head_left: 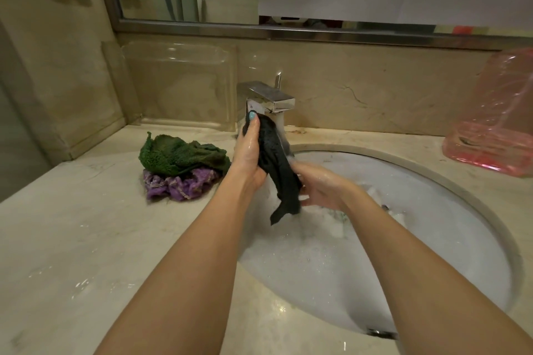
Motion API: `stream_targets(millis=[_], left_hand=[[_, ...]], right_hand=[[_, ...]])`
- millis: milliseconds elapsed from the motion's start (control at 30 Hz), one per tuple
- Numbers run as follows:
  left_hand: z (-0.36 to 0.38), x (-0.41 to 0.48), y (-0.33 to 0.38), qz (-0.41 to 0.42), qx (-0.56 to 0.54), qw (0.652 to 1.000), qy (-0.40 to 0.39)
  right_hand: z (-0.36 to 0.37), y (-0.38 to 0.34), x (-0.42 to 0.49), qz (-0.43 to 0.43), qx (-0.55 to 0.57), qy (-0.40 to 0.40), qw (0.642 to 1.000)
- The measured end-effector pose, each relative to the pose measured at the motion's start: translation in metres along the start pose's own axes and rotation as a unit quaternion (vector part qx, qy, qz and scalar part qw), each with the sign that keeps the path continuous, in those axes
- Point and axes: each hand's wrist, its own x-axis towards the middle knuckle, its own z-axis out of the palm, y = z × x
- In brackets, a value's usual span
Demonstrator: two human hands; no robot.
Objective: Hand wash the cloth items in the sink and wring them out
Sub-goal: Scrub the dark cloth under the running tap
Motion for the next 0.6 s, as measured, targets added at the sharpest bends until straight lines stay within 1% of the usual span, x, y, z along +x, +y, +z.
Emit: stream_targets(millis=[67, 100, 167, 200, 233, 333, 367, 400, 500, 533, 600], left_hand=[[-0.001, 0.002, -0.001, 0.021, 0.032, 0.999, 0.011], [0.0, 0.001, -0.003, 0.039, 0.086, 0.995, 0.015], [0.004, 0.0, -0.013, 0.074, 0.232, 0.97, 0.011], [0.007, -0.001, -0.017, 0.088, 0.29, 0.953, 0.01], [0.009, -0.002, -0.021, 0.093, 0.322, 0.942, 0.01], [0.012, 0.0, -0.023, 0.088, 0.358, 0.928, 0.046], [0.012, 0.001, -0.025, 0.076, 0.356, 0.93, 0.055], [0.013, -0.002, -0.027, 0.061, 0.346, 0.934, 0.058], [0.024, -0.016, -0.034, 0.044, 0.332, 0.942, 0.023], [0.028, -0.019, -0.036, 0.047, 0.33, 0.943, 0.005], [0.035, -0.025, -0.033, 0.053, 0.316, 0.947, -0.014]], right_hand=[[0.005, 0.002, 0.0, -0.019, 0.051, 0.032, 0.998], [0.007, 0.001, 0.001, -0.036, 0.092, 0.061, 0.993], [0.012, -0.007, 0.004, -0.067, 0.158, 0.125, 0.977], [0.015, -0.012, 0.006, -0.079, 0.172, 0.141, 0.972], [0.018, -0.016, 0.007, -0.086, 0.176, 0.147, 0.97], [0.03, -0.022, 0.009, -0.104, 0.14, 0.145, 0.974], [0.033, -0.023, 0.008, -0.107, 0.119, 0.156, 0.975], [0.034, -0.024, 0.008, -0.113, 0.102, 0.184, 0.971], [0.03, -0.022, 0.016, -0.112, 0.101, 0.292, 0.944], [0.026, -0.02, 0.019, -0.105, 0.122, 0.308, 0.938], [0.023, -0.017, 0.023, -0.083, 0.173, 0.288, 0.938]])
